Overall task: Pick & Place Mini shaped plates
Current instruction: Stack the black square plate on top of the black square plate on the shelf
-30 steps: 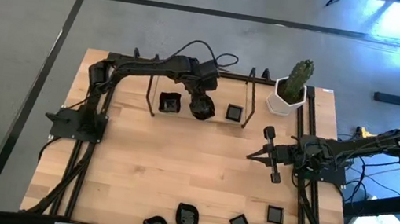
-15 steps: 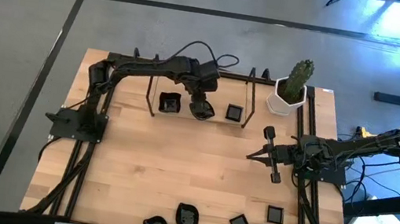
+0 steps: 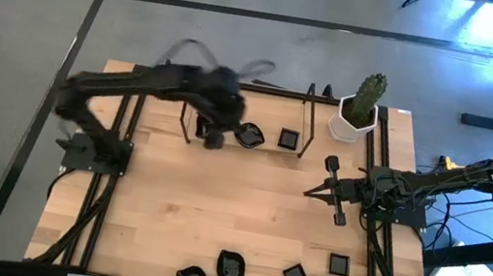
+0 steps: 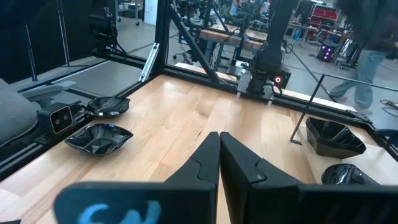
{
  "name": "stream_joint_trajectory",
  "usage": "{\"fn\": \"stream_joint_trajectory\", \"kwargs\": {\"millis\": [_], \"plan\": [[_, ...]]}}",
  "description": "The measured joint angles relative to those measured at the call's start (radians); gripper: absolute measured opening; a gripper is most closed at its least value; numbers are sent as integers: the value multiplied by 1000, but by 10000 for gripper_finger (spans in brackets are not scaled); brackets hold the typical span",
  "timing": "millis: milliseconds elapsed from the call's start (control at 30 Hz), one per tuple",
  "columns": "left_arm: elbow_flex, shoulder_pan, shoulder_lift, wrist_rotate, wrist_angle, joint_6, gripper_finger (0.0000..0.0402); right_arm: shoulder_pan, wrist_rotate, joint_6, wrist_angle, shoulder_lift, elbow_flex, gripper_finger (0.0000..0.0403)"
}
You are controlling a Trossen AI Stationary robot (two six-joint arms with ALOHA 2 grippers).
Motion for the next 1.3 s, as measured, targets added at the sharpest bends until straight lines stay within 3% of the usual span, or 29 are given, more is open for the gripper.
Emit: {"fn": "stream_joint_trajectory", "kwargs": {"millis": [133,333,467,600,767,1067,1300], "plan": [[-285,-20,-286,2,320,-121,3,0,0,7,1,0,0,14],[-840,-39,-663,-11,835,-270,3,0,0,11,4,0,0,14],[-1107,-53,-811,-36,1117,-284,2,0,0,10,23,0,0,14],[-1275,-56,-896,-39,1292,-240,2,0,0,5,24,0,0,14],[-1415,-54,-911,-57,1472,-199,2,0,0,-2,27,0,0,14],[-1456,-55,-909,-112,1473,-188,3,4,10,26,19,24,7,14],[-1458,-55,-909,-112,1469,-188,5,134,28,175,-405,252,233,14]]}}
